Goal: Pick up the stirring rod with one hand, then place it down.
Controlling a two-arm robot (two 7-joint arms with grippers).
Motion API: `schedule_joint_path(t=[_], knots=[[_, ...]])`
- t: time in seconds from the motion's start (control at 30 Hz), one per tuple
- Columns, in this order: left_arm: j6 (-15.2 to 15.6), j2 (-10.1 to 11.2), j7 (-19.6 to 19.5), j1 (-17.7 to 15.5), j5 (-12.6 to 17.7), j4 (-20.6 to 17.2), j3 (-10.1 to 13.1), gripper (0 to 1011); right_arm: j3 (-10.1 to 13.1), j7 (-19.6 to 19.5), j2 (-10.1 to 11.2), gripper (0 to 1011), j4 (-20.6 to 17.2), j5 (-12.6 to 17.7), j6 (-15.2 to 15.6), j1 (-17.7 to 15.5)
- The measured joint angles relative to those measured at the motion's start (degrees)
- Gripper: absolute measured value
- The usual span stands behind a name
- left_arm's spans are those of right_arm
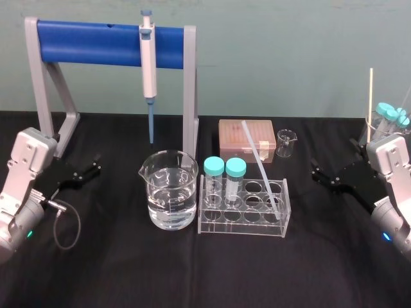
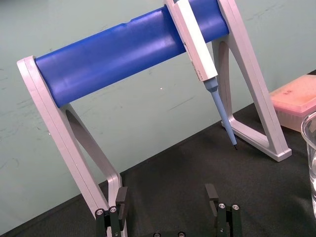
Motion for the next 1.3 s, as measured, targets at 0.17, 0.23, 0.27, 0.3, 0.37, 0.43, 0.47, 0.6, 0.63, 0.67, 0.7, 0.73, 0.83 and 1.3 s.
schedule_joint_path(t=[0.17, 0.23, 0.27, 0.3, 0.37, 0.43, 0.47, 0.6, 0.63, 0.67, 0.7, 0.73, 0.83, 1.3], knots=[[0.0, 0.0, 0.0, 0.0, 0.0, 0.0, 0.0, 1000, 0.0, 0.0, 0.0, 1003, 0.0, 0.0, 0.0, 0.0], [0.0, 0.0, 0.0, 0.0, 0.0, 0.0, 0.0, 1000, 0.0, 0.0, 0.0, 1003, 0.0, 0.0, 0.0, 0.0], [0.0, 0.0, 0.0, 0.0, 0.0, 0.0, 0.0, 1000, 0.0, 0.0, 0.0, 1003, 0.0, 0.0, 0.0, 0.0], [0.0, 0.0, 0.0, 0.0, 0.0, 0.0, 0.0, 1000, 0.0, 0.0, 0.0, 1003, 0.0, 0.0, 0.0, 0.0], [0.0, 0.0, 0.0, 0.0, 0.0, 0.0, 0.0, 1000, 0.0, 0.0, 0.0, 1003, 0.0, 0.0, 0.0, 0.0], [0.0, 0.0, 0.0, 0.0, 0.0, 0.0, 0.0, 1000, 0.0, 0.0, 0.0, 1003, 0.0, 0.0, 0.0, 0.0], [0.0, 0.0, 0.0, 0.0, 0.0, 0.0, 0.0, 1000, 0.0, 0.0, 0.0, 1003, 0.0, 0.0, 0.0, 0.0], [0.0, 0.0, 0.0, 0.0, 0.0, 0.0, 0.0, 1000, 0.0, 0.0, 0.0, 1003, 0.0, 0.0, 0.0, 0.0], [0.0, 0.0, 0.0, 0.0, 0.0, 0.0, 0.0, 1000, 0.0, 0.0, 0.0, 1003, 0.0, 0.0, 0.0, 0.0], [0.0, 0.0, 0.0, 0.0, 0.0, 0.0, 0.0, 1000, 0.0, 0.0, 0.0, 1003, 0.0, 0.0, 0.0, 0.0], [0.0, 0.0, 0.0, 0.0, 0.0, 0.0, 0.0, 1000, 0.0, 0.0, 0.0, 1003, 0.0, 0.0, 0.0, 0.0], [0.0, 0.0, 0.0, 0.0, 0.0, 0.0, 0.0, 1000, 0.0, 0.01, 0.0, 1003, 0.0, 0.0, 0.0, 0.0], [0.0, 0.0, 0.0, 0.0, 0.0, 0.0, 0.0, 1000, 0.0, 0.0, 0.0, 1003, 0.0, 0.0, 0.0, 0.0], [0.0, 0.0, 0.0, 0.0, 0.0, 0.0, 0.0, 1001, 0.0, 0.0, 0.0, 1003, 0.0, 0.0, 0.0, 0.0]])
